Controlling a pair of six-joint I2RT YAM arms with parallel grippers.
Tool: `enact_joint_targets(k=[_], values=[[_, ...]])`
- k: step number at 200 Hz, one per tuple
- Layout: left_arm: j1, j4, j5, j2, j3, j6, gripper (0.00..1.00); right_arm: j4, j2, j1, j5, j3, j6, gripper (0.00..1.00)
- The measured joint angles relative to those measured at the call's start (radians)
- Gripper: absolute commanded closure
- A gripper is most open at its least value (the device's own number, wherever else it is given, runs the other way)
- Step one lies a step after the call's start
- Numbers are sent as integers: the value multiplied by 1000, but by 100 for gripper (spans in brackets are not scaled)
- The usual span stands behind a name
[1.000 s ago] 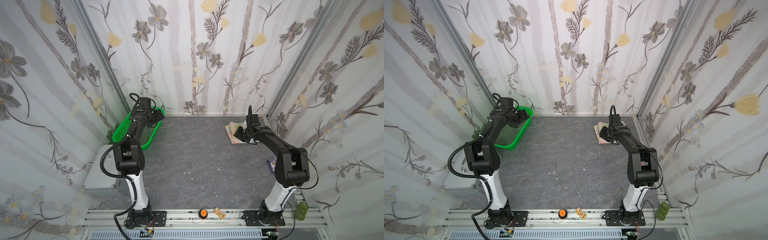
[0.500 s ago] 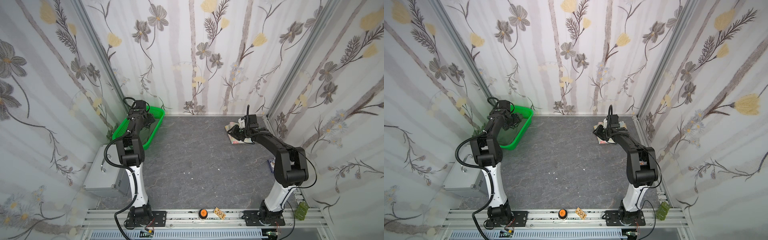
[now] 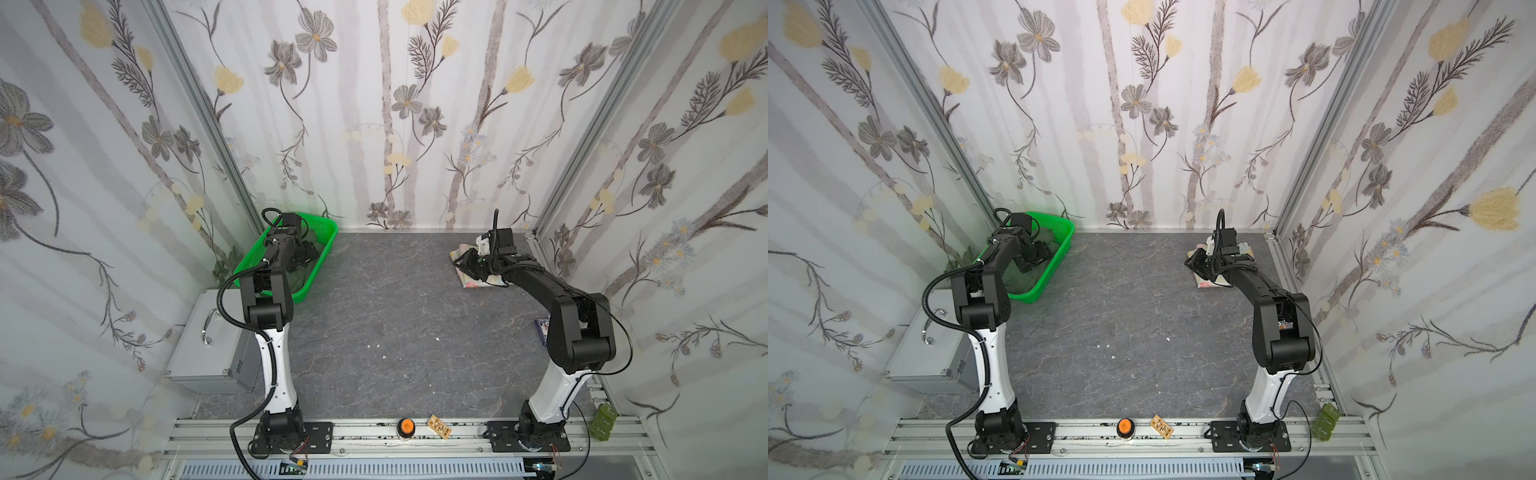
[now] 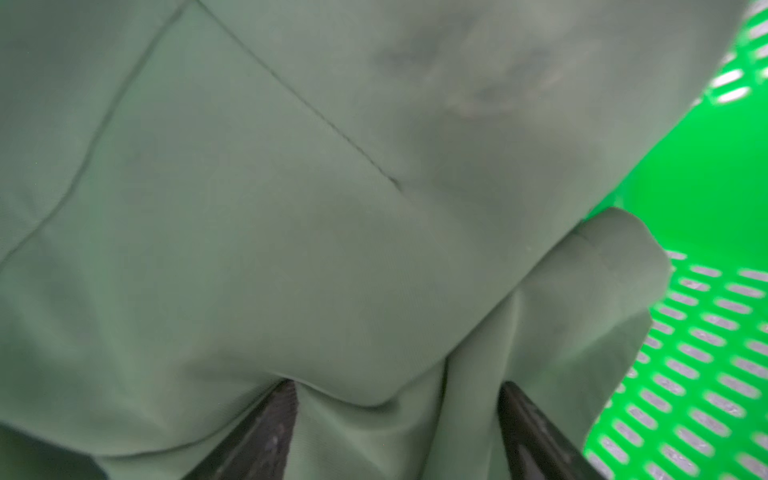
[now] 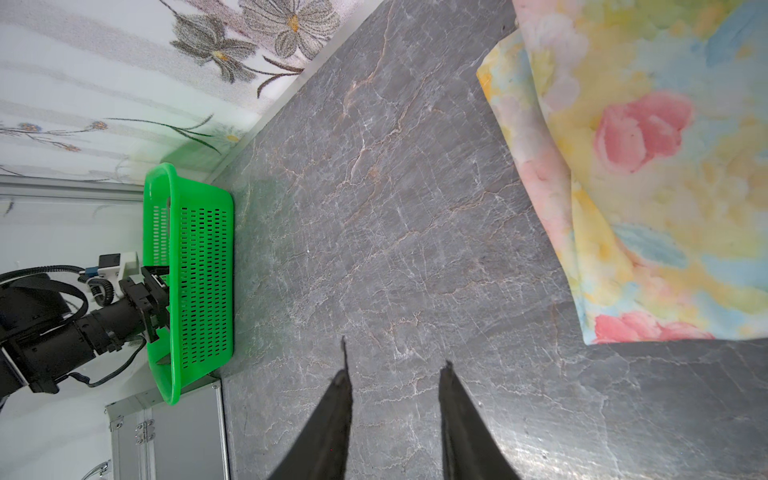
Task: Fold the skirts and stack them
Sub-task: 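Reach the left gripper into the green basket and grasp the green skirt, then lift the green skirt out of the basket with the left gripper onto the table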
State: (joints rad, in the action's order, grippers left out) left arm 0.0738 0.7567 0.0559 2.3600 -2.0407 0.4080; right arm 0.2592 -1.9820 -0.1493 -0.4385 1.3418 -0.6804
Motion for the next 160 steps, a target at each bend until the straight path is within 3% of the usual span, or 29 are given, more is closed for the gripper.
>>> enact_joint_targets(k=[31, 88, 160], values=[[0, 13, 6, 32, -33, -8, 100, 8, 18, -3, 1, 0, -11, 64], [5, 27, 24, 3, -136, -12, 100, 18, 76, -13, 5, 0, -19, 64], [13, 26, 35, -222, -237, -12, 100, 52, 160, -35, 27, 0, -23, 64]])
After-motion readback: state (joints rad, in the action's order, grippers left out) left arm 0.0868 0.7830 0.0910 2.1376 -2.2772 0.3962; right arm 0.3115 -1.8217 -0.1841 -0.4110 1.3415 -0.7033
